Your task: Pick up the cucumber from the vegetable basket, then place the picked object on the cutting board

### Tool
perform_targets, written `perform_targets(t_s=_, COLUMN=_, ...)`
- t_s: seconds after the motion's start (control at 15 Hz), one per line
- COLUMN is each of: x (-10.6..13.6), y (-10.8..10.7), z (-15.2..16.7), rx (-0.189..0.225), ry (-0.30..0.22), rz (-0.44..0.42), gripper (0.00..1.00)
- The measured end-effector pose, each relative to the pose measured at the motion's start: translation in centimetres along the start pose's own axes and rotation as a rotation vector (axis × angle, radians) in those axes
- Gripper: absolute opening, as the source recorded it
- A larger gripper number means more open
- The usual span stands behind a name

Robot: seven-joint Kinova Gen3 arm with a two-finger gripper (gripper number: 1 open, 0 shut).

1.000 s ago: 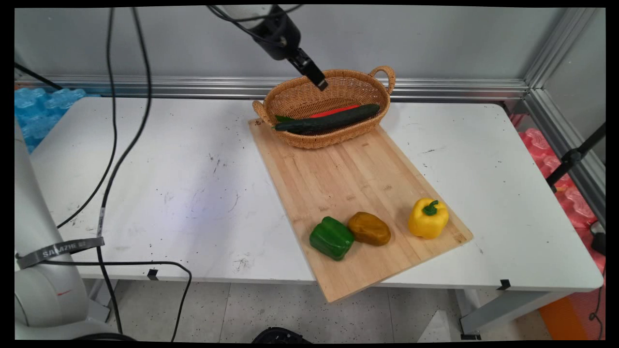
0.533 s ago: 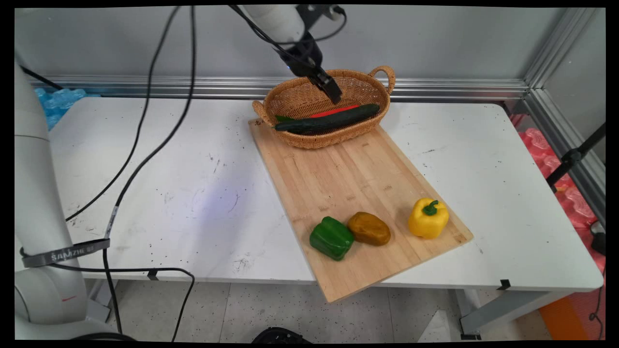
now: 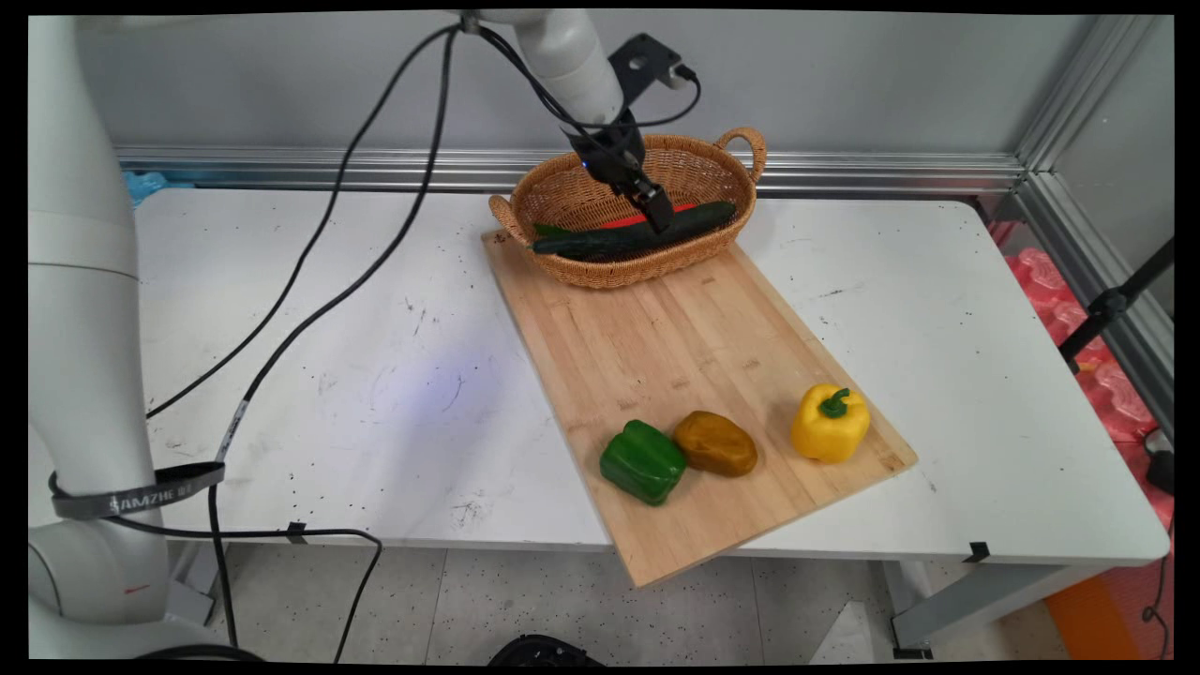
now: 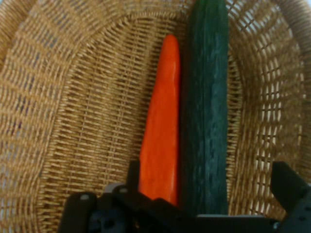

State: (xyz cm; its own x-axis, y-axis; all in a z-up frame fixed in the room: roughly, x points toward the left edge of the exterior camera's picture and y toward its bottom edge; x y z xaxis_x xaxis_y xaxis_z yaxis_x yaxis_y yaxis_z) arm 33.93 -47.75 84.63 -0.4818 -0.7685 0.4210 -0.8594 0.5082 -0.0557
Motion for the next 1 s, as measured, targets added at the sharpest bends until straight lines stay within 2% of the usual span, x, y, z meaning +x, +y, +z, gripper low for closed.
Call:
perform_targets(t_s=0.33, x=0.4, y=0.5, z=2.0, rx=0.011, ry=-0.032, rz=0.009, gripper=1.00)
perform_targets(t_s=0.4, x=0.4, y=0.6, z=2.2, rx=0.013, ry=-0.034, rz=0.012, gripper=0.00)
perform_targets(t_s=1.0, x=-0.5, y=0.5, z=1.5, rx=0.032, ry=-0.038, rz=0.073, gripper=0.00)
